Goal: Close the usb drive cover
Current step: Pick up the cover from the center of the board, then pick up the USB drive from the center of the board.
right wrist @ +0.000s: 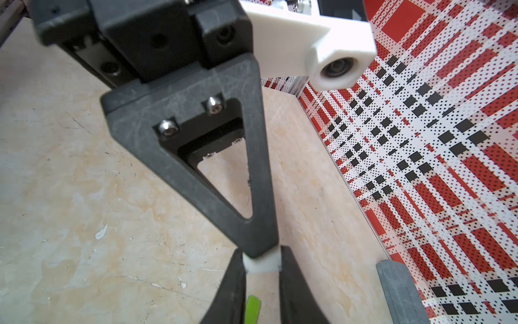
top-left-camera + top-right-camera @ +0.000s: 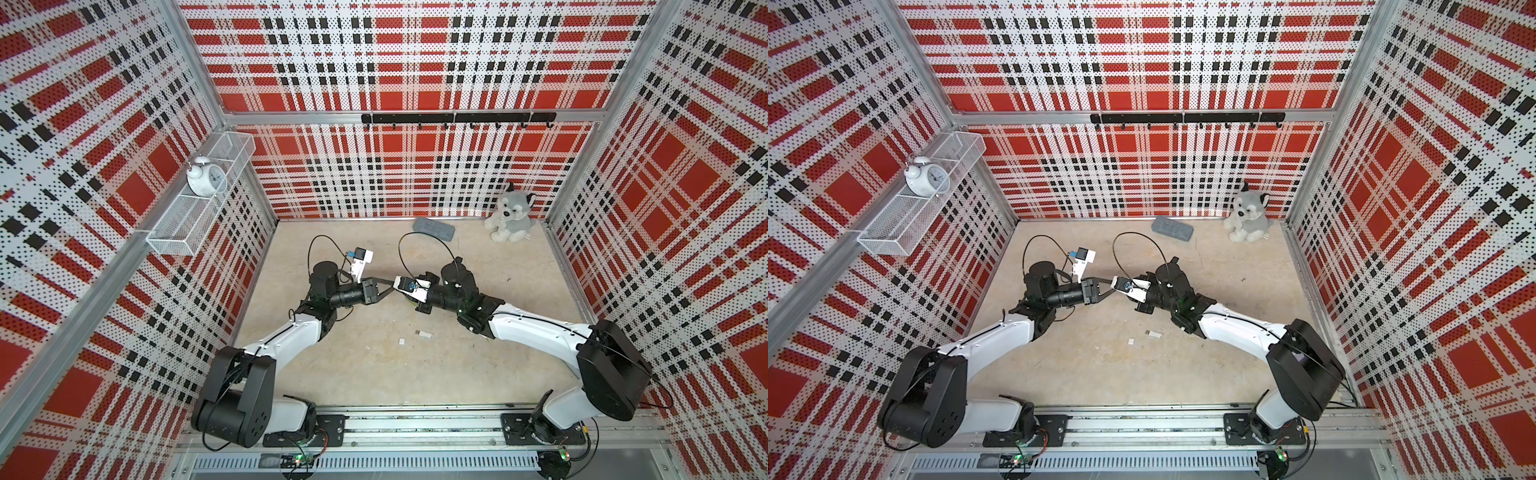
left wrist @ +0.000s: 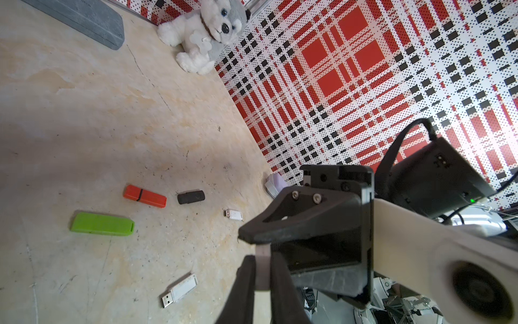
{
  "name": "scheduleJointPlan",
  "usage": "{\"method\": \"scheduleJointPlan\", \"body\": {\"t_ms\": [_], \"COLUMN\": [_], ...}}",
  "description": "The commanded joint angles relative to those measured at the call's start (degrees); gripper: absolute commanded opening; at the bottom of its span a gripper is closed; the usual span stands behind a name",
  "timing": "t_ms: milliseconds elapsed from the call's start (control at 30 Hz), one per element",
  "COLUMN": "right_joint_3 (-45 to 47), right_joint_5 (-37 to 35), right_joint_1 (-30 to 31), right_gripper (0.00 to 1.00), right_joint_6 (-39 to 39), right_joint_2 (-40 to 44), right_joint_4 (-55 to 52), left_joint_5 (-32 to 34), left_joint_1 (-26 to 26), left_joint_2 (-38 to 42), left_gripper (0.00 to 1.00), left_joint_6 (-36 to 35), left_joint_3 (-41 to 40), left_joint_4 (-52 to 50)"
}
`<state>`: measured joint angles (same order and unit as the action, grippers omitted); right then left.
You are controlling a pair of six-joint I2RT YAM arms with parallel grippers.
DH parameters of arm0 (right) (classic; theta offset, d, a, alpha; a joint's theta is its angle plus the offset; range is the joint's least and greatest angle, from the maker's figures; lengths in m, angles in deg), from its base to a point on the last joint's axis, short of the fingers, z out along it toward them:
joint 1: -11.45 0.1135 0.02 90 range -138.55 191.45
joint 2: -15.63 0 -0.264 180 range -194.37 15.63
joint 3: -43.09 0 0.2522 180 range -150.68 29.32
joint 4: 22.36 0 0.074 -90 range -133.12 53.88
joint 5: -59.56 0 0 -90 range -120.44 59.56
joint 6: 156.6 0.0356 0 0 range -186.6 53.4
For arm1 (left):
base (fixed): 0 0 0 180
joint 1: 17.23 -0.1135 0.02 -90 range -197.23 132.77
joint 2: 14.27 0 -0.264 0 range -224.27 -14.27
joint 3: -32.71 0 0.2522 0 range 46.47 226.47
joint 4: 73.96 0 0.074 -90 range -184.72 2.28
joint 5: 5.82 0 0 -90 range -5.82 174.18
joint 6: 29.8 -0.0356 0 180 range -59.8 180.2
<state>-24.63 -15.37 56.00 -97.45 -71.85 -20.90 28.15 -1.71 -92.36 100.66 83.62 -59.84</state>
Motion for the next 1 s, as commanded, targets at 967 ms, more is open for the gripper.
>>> {"method": "scheduleJointPlan", "body": {"t_ms": [967], "right_joint_3": [7.14], "right_joint_5": [3.40], "right_joint_1": [-2.72], "right_gripper": [0.41], "right_joint_6": [23.01], "right_joint_2": [-0.94], "right_joint_4": [-25.58], "left_joint_5": [8.66], "left_joint_1": [-8.48], "left_joint_2": [9.41], "left_gripper": [0.00], "left_joint_6": [-2.94], "left_joint_3": [-3.30], "left_joint_4": [-2.57]}}
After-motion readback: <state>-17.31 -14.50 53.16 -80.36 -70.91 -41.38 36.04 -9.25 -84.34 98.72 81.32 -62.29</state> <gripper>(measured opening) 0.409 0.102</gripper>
